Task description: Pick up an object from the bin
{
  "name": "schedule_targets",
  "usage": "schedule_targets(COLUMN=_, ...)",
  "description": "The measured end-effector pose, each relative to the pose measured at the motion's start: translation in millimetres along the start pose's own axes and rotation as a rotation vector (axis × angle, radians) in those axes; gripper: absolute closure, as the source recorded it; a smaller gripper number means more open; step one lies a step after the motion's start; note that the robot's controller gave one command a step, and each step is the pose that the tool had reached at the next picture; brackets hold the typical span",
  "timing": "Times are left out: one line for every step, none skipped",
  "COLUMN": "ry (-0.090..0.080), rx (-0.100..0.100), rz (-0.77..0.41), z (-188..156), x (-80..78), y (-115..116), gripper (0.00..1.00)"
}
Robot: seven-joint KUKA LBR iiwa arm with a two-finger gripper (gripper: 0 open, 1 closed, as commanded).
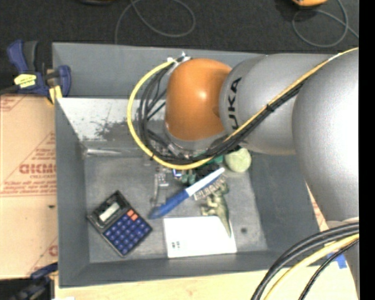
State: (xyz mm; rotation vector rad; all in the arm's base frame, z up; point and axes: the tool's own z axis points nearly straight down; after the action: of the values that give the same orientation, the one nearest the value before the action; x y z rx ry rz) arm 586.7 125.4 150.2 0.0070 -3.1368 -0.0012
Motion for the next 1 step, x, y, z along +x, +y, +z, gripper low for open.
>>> schedule_targets(ry=-0.008, rx=-0.001, rz=0.003, z=-5.1, x=-1.8, y=-0.5, gripper=0.0)
